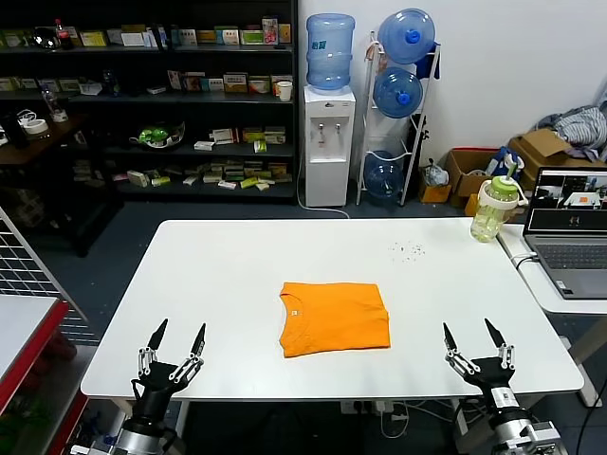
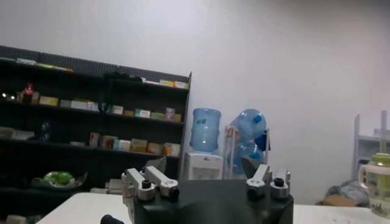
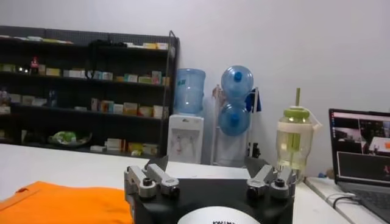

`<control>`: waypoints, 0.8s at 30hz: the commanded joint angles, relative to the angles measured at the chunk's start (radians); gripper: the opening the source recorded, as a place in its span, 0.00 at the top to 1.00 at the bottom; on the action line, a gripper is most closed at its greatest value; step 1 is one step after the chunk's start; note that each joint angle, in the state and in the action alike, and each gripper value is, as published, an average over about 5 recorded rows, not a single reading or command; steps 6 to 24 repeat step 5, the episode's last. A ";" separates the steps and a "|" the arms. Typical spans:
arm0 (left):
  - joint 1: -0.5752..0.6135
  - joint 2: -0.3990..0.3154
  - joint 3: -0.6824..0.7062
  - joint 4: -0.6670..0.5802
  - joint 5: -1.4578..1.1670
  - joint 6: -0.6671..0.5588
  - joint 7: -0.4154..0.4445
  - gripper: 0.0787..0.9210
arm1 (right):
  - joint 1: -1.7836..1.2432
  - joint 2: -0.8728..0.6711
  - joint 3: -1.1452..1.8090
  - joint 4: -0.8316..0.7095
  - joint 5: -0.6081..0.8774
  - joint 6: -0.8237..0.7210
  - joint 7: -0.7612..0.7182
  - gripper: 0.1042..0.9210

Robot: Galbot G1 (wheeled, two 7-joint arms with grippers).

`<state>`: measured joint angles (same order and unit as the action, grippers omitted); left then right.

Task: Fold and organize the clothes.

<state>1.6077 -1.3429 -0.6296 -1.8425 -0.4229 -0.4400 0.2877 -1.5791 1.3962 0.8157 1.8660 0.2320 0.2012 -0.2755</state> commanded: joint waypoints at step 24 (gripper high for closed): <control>0.017 -0.049 -0.023 -0.012 0.020 -0.024 0.013 0.12 | -0.004 0.065 0.025 -0.014 -0.036 0.053 -0.015 0.12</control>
